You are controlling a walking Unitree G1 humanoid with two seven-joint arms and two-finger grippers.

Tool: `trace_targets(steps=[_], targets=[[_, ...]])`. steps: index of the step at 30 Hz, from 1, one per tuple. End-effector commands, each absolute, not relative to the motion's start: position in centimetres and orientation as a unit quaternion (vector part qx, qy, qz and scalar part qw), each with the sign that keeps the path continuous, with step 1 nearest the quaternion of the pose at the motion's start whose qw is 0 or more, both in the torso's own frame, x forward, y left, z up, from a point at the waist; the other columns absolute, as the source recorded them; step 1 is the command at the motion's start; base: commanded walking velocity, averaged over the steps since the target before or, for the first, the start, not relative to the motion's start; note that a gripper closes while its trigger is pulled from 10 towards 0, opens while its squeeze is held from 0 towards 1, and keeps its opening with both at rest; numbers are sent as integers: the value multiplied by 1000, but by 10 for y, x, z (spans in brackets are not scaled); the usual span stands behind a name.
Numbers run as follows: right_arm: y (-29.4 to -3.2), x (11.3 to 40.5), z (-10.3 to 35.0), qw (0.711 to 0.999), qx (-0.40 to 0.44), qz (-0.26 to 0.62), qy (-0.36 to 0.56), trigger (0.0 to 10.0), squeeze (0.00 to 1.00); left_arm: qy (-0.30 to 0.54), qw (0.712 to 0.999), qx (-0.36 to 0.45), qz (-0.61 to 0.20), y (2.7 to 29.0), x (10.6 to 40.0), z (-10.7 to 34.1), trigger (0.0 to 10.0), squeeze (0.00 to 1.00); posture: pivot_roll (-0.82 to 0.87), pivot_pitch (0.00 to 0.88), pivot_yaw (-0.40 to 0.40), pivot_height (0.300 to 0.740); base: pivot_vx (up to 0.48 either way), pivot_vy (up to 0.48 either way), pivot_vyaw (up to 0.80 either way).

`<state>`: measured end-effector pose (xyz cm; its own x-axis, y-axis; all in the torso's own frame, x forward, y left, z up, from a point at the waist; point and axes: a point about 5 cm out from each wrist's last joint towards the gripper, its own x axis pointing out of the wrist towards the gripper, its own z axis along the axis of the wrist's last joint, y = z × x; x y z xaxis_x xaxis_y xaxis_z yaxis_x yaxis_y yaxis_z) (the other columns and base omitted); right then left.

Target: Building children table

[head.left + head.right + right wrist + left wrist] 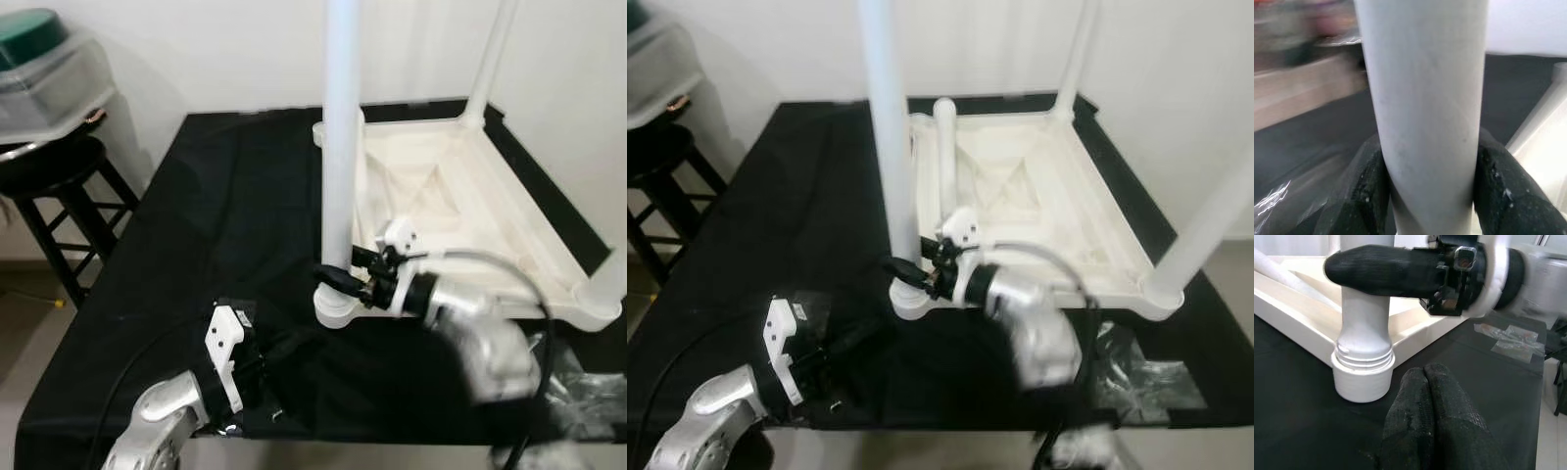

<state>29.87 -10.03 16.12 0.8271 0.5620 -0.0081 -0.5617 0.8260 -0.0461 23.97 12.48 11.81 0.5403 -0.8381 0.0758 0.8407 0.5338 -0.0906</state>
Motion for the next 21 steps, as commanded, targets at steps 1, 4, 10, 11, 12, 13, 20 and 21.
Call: trace_targets(steps=[1,4,10,11,12,13,20,21], targets=[[-121,298,131,972,-59,212,78,0,0,-5,876,-53,-479,129,239,117,10000,0,-53,112,59,740,0,0,0],[-120,296,126,975,-77,190,81,0,0,-2,875,-51,-482,129,240,115,10000,0,-22,116,40,740,0,0,0],[-114,293,122,967,-42,222,113,10000,0,-7,880,-51,-472,130,242,116,10000,0,-29,114,42,740,0,0,0],[-114,293,122,967,-42,222,113,10000,0,-7,880,-51,-472,130,242,116,10000,0,-29,114,42,740,0,0,0],[-114,293,122,967,-42,222,113,10000,0,-7,880,-51,-472,130,242,116,10000,0,-29,114,42,740,0,0,0],[-115,294,125,964,-29,239,113,10000,0,-8,881,-51,-470,130,242,117,10000,0,-23,116,42,740,0,0,0],[-114,301,161,914,-26,401,58,10000,1000,-9,881,-51,-471,128,242,117,10000,0,-16,116,35,740,0,0,0],[-114,301,161,914,-26,401,58,10000,1000,-9,881,-51,-471,128,242,117,10000,0,-16,116,35,740,0,0,0]])
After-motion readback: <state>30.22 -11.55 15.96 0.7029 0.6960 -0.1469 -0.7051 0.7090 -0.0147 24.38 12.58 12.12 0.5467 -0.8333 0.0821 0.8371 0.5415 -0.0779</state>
